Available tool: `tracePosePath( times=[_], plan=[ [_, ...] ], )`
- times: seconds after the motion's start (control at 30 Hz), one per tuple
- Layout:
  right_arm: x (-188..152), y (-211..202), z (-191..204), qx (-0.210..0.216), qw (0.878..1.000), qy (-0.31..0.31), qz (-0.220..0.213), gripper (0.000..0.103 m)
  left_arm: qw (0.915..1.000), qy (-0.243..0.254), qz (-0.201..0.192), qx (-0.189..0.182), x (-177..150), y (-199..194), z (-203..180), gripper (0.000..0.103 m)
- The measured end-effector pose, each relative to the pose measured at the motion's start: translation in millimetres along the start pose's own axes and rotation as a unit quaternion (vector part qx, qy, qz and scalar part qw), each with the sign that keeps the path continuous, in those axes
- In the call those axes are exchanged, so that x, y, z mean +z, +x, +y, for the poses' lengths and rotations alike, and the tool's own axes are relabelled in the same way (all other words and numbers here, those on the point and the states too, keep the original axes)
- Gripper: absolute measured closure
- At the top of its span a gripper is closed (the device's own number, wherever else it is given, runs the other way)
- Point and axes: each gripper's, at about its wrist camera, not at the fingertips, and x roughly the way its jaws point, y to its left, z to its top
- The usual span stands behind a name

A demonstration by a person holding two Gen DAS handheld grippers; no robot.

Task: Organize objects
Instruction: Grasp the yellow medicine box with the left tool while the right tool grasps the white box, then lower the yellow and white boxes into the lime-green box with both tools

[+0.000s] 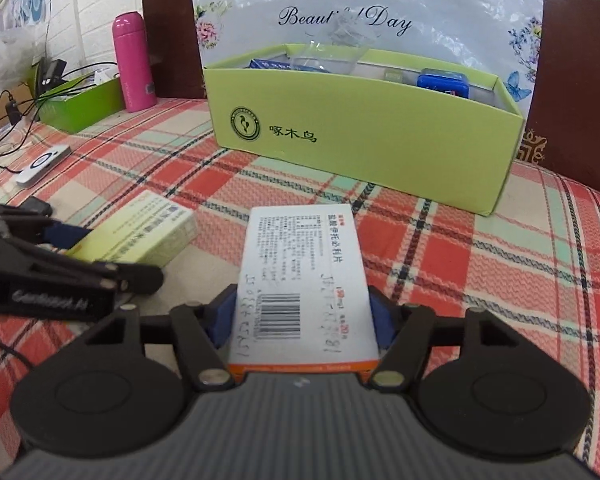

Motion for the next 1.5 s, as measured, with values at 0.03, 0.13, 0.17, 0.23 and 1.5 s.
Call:
tracePosePath(
  times=[0.03,0.13,0.17,0.23,1.5],
  plan=[
    [-1.8,-3.6,-3.0,-0.001,1.000,0.005,0.001,0.037,0.9997,-0.014,0.000,-0.018,2.4,-2.1,0.0,0.034],
    [-4.8,-19.9,-13.4,0.008,0.999,0.041,-0.007,0.038,0.9981,-0.029,-0.016,-0.052,12.2,-13.2,-7.4,0.034],
    [-3.7,-27.6,-16.7,0.010,0.999,0.048,-0.014,0.037,0.9977,-0.026,-0.026,-0.057,17.3,-17.5,-12.4,0.034],
    [1.2,-42.9,-21.7,0.004,0.998,0.050,-0.037,0.037,0.9960,-0.019,-0.046,-0.074,30.3,-26.9,-21.2,0.034],
    [134.6,49.3,-77.8,-0.120,0.984,0.056,-0.118,0.037,0.9912,-0.076,-0.066,-0.085,195.2,87.4,-25.1,0.034]
  ],
)
